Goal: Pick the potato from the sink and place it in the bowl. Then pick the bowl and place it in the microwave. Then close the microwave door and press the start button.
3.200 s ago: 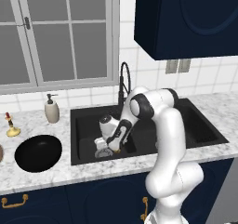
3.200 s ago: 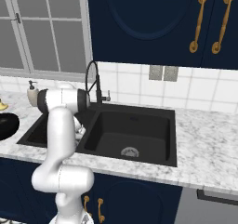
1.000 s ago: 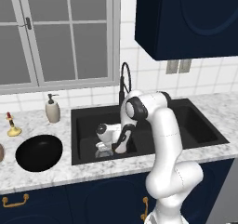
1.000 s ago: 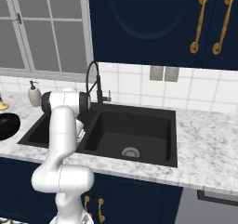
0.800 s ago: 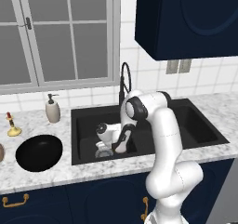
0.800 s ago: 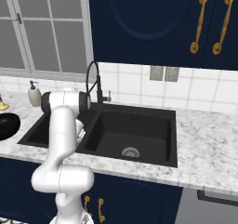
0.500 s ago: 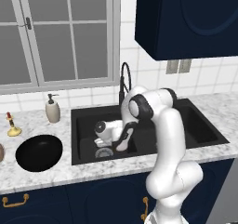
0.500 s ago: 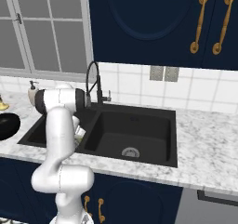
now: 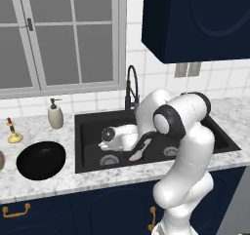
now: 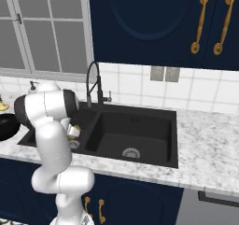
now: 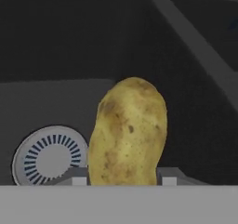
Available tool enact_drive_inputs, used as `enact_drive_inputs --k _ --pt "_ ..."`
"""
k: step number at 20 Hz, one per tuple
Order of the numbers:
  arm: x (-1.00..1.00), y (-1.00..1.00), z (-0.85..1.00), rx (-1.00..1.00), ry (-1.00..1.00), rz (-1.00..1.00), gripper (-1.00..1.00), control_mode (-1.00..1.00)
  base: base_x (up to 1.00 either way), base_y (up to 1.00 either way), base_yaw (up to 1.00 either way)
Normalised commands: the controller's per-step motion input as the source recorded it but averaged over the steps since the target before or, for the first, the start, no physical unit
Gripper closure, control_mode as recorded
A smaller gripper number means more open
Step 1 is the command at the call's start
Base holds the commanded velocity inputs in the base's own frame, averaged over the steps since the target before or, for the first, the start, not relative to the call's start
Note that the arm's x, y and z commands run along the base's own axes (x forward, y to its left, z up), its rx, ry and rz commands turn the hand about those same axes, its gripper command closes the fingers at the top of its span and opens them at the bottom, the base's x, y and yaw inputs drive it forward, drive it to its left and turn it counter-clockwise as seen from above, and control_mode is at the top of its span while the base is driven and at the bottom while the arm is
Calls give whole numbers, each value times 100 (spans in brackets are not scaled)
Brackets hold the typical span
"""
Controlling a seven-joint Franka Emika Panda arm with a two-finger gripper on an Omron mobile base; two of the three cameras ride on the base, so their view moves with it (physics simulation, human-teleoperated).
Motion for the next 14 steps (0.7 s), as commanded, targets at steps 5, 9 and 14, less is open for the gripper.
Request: enact_drive_inputs --k 5,9,14 --pt "-11 1 100 11 0 0 100 -100 0 0 0" --pt "-20 12 100 9 0 0 100 -100 0 0 0" --pt "-29 30 100 9 1 0 100 -100 0 0 0"
